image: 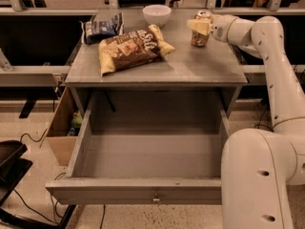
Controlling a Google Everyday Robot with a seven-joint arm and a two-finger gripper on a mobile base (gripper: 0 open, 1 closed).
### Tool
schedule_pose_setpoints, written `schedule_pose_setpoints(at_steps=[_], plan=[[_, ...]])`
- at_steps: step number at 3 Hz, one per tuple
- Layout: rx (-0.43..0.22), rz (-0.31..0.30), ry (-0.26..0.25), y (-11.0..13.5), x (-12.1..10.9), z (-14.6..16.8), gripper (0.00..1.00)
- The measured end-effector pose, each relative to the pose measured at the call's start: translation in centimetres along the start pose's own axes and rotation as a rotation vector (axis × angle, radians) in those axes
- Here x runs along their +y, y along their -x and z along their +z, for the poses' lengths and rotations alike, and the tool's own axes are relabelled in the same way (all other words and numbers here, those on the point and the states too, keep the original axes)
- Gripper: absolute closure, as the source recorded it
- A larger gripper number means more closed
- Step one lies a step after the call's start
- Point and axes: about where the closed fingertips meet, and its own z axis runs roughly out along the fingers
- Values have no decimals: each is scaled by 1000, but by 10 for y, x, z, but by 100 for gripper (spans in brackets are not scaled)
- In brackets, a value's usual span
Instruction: Place orange can into top drawer
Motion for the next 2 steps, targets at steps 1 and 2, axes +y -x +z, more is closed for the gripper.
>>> schedule_pose_setpoints(at_steps=[1,2], plan=[[0,0,0,0,0,0,65],[18,-31,22,6,8,0,88]])
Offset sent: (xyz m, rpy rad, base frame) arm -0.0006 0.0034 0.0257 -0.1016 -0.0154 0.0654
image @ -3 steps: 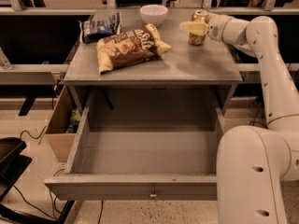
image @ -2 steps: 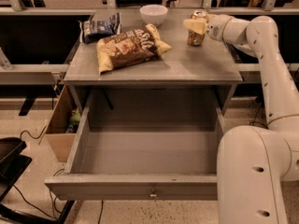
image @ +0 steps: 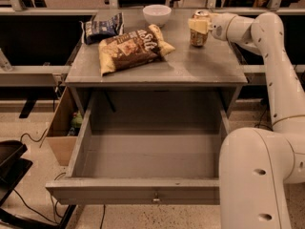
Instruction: Place orange can into top drawer
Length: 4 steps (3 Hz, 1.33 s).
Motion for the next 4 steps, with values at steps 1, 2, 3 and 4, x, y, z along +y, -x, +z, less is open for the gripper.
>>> schedule_pose_setpoints(at_steps=[1,2,3,4], plan=[[1,-63,47,31,15,-16,100],[9,-121,101,69,35,-45,100],[43,-188,159,101,60,-78,100],[93,-219,200,122,82,-118,100]])
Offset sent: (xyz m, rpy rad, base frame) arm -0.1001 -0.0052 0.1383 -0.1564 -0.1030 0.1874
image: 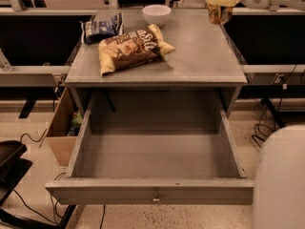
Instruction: Place orange can into top drawer
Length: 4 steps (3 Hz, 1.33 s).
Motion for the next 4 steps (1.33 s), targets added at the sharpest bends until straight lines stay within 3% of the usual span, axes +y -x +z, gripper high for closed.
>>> schedule_pose_setpoints(at_steps=[1,2,3,4], plan=[[59,15,25,6,27,-41,100],[64,41,77,-4,59,-66,100],[-6,93,161,-40,97,-77,100],[-68,68,237,-79,144,-75,100]])
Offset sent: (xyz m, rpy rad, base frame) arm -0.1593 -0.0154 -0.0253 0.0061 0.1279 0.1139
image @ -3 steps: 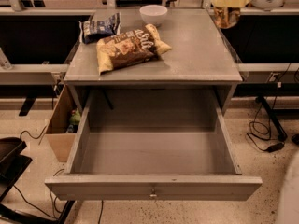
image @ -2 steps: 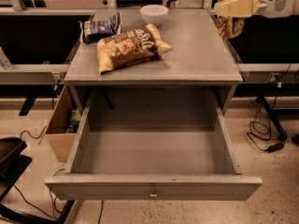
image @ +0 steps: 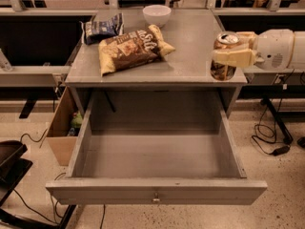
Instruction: Place orange can into top drawer
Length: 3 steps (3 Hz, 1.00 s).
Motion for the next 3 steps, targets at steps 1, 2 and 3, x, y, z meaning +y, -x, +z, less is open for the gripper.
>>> schedule_pose_setpoints(at_steps=[1,2,3], plan=[[0,5,10,-5,2,7,100],[-7,20,21,-13,1,23,100],[-6,18,53,-41,33,71,100]])
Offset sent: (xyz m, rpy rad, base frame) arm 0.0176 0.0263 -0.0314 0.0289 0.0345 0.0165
